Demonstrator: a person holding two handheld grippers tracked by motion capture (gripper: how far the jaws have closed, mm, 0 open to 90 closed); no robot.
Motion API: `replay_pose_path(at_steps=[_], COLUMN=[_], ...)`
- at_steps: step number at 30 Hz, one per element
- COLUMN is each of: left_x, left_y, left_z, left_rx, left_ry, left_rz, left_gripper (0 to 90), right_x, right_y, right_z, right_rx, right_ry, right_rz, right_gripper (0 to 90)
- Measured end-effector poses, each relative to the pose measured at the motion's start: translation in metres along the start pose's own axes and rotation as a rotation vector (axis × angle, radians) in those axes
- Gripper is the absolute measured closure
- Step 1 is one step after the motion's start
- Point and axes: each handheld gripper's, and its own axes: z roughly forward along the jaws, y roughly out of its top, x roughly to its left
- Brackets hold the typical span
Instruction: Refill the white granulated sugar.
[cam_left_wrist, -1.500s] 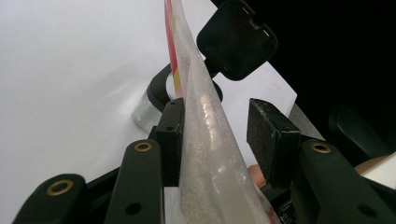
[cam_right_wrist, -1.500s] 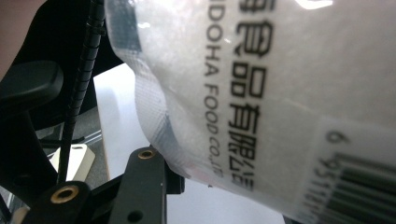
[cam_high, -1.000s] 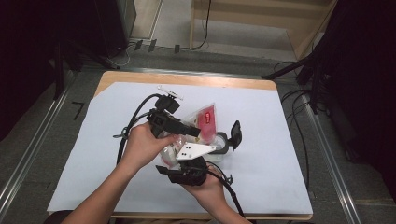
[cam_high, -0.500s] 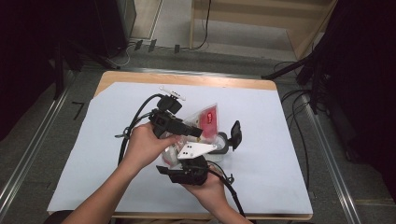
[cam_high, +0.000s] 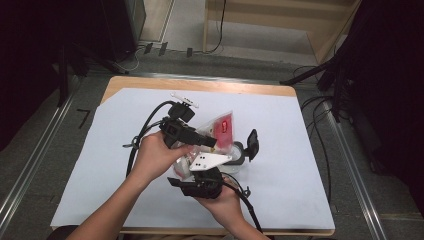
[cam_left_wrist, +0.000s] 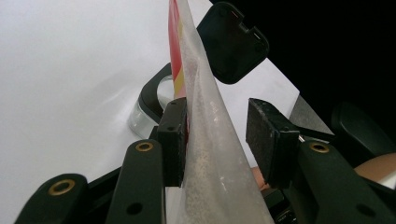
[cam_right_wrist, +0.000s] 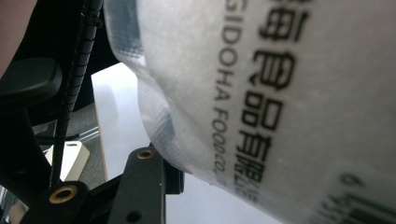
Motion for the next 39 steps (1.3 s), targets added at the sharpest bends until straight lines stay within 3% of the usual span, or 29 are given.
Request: replay_pose_path(at_steps=[39], left_x=[0.0014], left_y=[-0.0001], left_z=[-0.0028], left_rx=[0.005], left_ry=[-0.011], left_rz=[-0.011], left_gripper=[59.6], right_x=[0.0052], right_y=[0.0020], right_z=[-0.0002], right_rx=[0.008], right_ry=[-0.007], right_rz=[-0.024], right_gripper=[62.7])
